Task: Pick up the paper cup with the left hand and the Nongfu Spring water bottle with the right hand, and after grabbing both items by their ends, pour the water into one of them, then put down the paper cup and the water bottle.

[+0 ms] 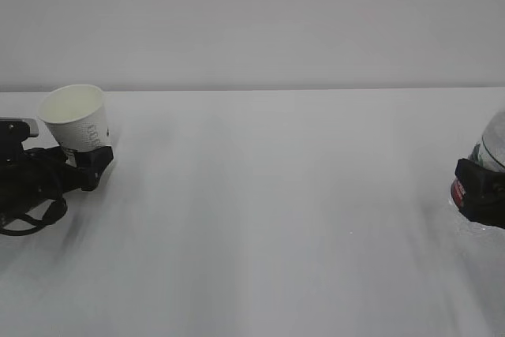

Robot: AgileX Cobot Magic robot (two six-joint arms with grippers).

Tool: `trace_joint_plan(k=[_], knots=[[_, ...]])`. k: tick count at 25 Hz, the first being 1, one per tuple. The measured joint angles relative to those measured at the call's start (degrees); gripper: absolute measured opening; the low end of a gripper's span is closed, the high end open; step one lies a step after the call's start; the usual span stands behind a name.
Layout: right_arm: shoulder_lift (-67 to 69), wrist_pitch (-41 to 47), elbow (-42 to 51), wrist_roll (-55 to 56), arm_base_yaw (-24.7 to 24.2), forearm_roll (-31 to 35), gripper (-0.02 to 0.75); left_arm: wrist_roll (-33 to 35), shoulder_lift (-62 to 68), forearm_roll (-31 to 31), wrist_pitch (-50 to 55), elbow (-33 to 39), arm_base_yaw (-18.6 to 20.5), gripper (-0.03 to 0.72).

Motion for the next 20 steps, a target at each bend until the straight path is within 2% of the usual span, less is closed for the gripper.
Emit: trace_joint_plan(k=[20], knots=[[0.0,0.0,0.0,0.0,0.0,0.0,0.466,0.0,0.0,2.2,0.0,-2.1,0.0,0.693]])
